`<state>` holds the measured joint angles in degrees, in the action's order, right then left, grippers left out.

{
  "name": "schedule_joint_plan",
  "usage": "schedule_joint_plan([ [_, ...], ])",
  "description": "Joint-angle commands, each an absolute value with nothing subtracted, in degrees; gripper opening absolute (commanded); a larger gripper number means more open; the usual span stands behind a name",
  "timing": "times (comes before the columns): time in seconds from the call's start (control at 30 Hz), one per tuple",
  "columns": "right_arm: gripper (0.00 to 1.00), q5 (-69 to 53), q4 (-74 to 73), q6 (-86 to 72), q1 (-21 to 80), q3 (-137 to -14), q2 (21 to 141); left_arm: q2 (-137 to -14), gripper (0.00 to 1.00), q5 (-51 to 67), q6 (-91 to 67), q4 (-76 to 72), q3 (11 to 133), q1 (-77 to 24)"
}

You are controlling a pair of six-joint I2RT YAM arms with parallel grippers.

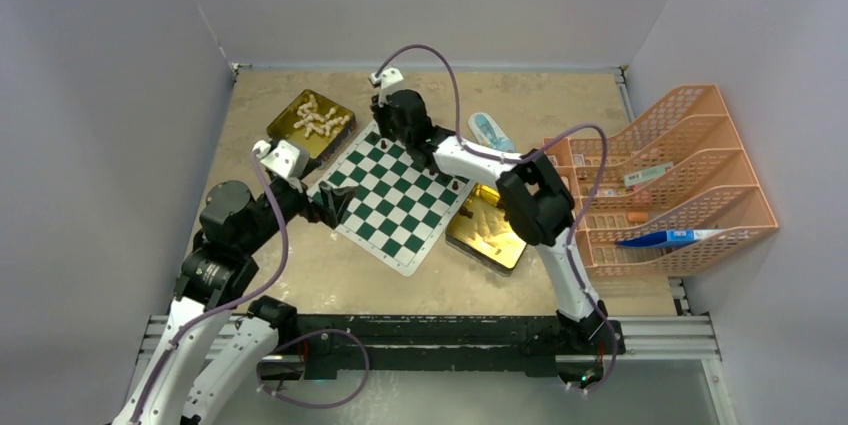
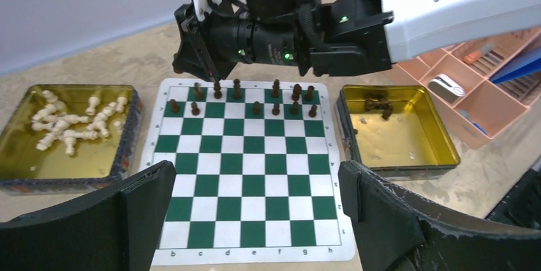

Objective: Set up the chess pieces on the board
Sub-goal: Place the chess piece on the chessboard.

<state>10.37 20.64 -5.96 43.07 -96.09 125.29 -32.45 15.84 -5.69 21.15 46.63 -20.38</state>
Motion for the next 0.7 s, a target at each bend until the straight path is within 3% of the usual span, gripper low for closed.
schedule_joint_plan([
  [0.0, 0.07, 13.1, 17.6, -3.4, 43.0, -106.5, 131.4, -31.0, 1.0, 11.1, -4.4, 20.5, 46.1, -20.2],
  [0.67, 0.08, 16.5, 19.3, -0.4, 42.9, -115.2, 142.5, -30.3, 1.0, 10.3, -4.6, 20.8, 46.5, -20.2],
])
